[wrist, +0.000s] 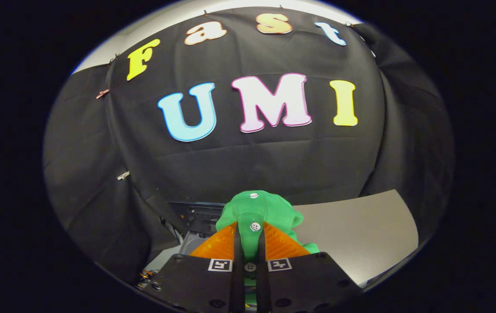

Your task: Put the clothes into the washing machine and then close the washing machine lid.

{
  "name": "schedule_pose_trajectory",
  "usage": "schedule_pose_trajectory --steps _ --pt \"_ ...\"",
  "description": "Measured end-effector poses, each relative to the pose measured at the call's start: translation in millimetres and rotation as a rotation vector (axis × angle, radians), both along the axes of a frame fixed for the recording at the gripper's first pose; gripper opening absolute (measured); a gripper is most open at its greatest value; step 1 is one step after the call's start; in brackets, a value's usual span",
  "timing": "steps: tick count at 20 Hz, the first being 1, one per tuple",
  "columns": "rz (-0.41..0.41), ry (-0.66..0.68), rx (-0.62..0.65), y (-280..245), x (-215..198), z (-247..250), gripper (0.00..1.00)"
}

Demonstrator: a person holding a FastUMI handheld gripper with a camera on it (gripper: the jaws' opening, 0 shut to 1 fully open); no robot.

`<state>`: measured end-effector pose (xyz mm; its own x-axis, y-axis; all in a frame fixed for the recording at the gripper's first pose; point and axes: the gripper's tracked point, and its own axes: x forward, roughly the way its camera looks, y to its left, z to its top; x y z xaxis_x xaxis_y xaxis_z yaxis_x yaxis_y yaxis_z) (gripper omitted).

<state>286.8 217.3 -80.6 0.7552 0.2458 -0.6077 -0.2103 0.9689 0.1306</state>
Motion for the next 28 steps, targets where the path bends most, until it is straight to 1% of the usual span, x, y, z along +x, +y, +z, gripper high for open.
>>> schedule_pose_trajectory --steps 3,6,10,18,25,28 --pt "0.027 0.019 0.034 40 -4 -21 0.14" --pt "0.035 0.052 0.089 74 -9 -54 0.14" --pt "0.065 0.104 0.079 105 -16 -113 0.14" --pt "0.1 0.172 0.032 132 -18 -225 0.14" --pt "0.122 0.223 0.02 150 -24 -302 0.15" --pt "0.139 0.232 0.006 158 -27 -327 0.15"
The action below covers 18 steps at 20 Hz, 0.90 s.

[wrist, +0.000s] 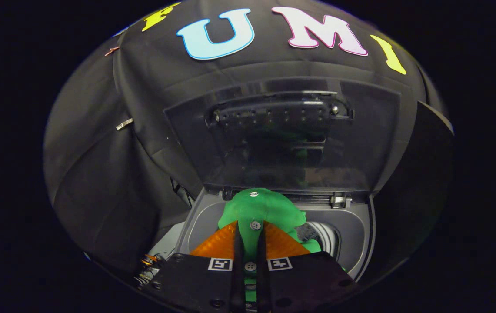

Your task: Put the clothes into the washing machine and then close the washing machine lid.

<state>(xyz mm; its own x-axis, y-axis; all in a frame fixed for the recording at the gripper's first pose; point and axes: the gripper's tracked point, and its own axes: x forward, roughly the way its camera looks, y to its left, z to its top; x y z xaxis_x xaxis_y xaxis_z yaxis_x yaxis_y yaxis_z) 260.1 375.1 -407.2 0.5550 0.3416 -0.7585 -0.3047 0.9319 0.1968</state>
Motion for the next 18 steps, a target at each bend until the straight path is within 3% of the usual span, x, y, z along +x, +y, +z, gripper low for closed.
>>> schedule_pose_trajectory --steps 8,14,15,18 --pt "0.024 0.005 -0.037 9 3 -52 0.15" --pt "0.02 -0.085 -0.171 -5 16 -66 0.16" --pt "0.019 -0.08 -0.194 -8 13 -67 0.18" --pt "0.017 -0.084 -0.242 -14 12 -73 0.53"
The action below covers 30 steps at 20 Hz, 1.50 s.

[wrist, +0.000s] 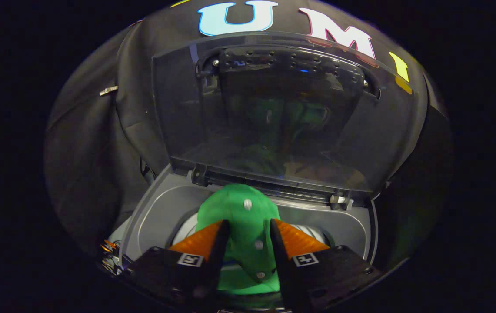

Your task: Put the clothes into the washing machine and then close the washing machine lid.

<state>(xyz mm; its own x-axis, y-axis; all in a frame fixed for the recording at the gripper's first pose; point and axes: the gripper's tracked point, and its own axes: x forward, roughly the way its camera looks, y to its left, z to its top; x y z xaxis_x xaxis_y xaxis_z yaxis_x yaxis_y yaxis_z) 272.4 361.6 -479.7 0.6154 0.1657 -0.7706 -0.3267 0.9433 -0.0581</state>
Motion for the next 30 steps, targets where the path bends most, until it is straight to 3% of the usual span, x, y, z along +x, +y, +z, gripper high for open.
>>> schedule_pose_trajectory --steps 4,12,20,30 --pt "-0.08 -0.015 0.032 -7 3 1 0.99" --pt "-0.045 -0.165 0.138 -5 16 53 1.0" --pt "0.017 -0.424 0.248 9 26 179 0.99" --pt "-0.034 -0.533 0.293 4 75 290 0.99"
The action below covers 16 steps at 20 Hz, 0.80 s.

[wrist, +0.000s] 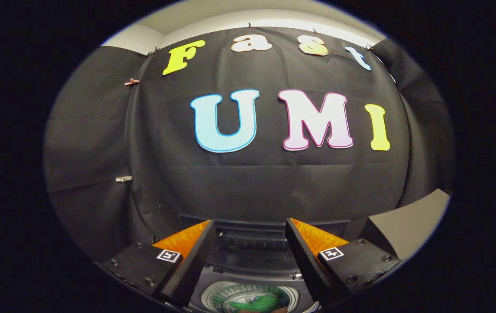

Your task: Put the clothes into the washing machine and then close the washing machine lid.

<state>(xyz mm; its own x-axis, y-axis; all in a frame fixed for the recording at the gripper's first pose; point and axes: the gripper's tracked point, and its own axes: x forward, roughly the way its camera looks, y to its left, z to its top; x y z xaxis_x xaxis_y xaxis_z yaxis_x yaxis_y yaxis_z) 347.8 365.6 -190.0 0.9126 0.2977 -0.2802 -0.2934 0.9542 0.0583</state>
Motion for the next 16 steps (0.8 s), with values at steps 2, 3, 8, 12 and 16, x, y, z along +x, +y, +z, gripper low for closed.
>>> schedule_pose_trajectory --steps 2,3,8,12,16 --pt "-0.012 -0.002 -0.02 -3 17 9 0.99" --pt "-0.018 0.004 -0.028 -4 24 10 0.99" --pt "-0.061 0.003 -0.041 -13 66 18 0.99" --pt "-0.089 0.067 -0.004 -13 97 3 1.0" --pt "-0.084 0.182 -0.012 -9 110 -38 0.99"
